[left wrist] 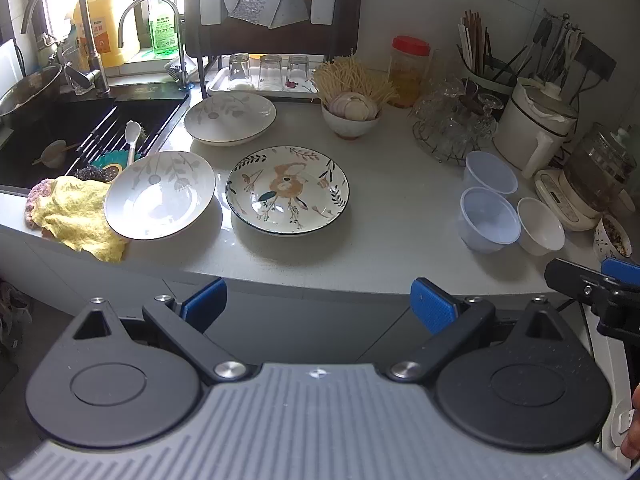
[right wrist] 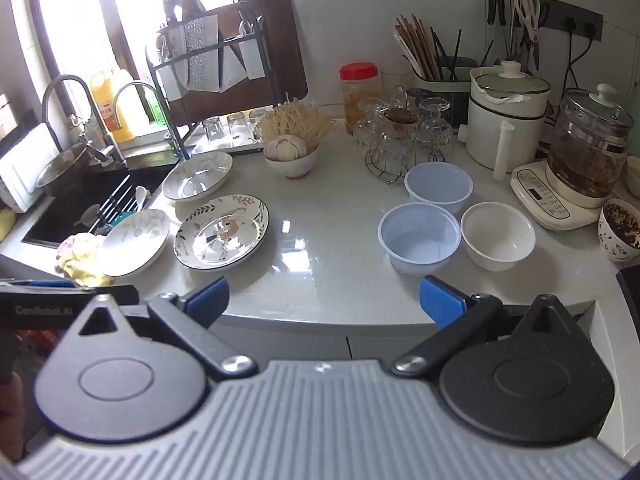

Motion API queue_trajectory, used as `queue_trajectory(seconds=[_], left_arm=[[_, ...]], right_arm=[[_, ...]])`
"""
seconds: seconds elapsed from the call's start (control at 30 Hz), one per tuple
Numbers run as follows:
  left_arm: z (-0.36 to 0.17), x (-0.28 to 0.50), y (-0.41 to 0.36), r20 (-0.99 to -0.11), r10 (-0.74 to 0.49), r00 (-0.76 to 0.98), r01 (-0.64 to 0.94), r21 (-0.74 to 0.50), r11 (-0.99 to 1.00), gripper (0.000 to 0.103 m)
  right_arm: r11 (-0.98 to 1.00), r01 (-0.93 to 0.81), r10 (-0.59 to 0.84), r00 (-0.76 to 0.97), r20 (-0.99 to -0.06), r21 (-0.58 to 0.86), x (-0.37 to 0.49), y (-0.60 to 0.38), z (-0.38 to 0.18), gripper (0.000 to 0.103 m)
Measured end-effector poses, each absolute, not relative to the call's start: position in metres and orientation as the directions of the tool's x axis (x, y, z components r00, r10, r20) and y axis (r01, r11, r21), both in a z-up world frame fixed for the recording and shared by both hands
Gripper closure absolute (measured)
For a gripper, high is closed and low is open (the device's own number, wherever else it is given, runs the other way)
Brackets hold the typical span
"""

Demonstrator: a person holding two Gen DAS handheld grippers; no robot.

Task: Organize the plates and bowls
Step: 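Move the left gripper toward the white leaf bowl on the yellow cloth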

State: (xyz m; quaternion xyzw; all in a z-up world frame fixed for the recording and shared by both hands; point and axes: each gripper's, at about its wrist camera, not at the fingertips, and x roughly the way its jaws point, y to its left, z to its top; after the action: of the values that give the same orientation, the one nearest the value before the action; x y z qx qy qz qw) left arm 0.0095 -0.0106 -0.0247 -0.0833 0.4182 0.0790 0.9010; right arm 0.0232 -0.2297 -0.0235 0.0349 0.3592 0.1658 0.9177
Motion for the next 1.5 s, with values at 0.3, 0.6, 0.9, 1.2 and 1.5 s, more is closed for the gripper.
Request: queue_trajectory(seconds=[0.3, 0.6, 0.9, 1.2, 1.5], left_arm=[[-0.026, 0.014, -0.013, -0.784, 0.052, 0.618, -0.222, -0.110, 0.969, 0.003], [-0.044, 0.025, -0.013, -0.799, 0.039, 0.600, -0.196, -0.100, 0.975, 0.003], [-0.041, 0.029, -0.023, -0.797, 0.016, 0.603, -0.173, -0.111, 0.979, 0.003], [-0.051, 0.029, -0.020, -0.799, 0.015, 0.601, -0.173, -0.111, 0.979, 0.003], [-0.055, 0.031, -0.020, -0.803, 0.034, 0.595, -0.193, -0.101, 0.976, 0.003]], right_arm=[[0.940, -0.292, 0.336, 0.687, -0.644, 0.179, 0.030, -0.233, -0.023, 0.000], [0.945, -0.273, 0.322, 0.692, -0.646, 0.178, 0.032, -0.235, -0.030, 0.000], [0.940, -0.265, 0.339, 0.667, -0.663, 0.215, 0.034, -0.239, -0.032, 0.000], [0.940, -0.279, 0.335, 0.660, -0.672, 0.195, 0.036, -0.236, -0.040, 0.000], [0.934, -0.306, 0.348, 0.664, -0.662, 0.185, 0.040, -0.234, -0.039, 0.000]])
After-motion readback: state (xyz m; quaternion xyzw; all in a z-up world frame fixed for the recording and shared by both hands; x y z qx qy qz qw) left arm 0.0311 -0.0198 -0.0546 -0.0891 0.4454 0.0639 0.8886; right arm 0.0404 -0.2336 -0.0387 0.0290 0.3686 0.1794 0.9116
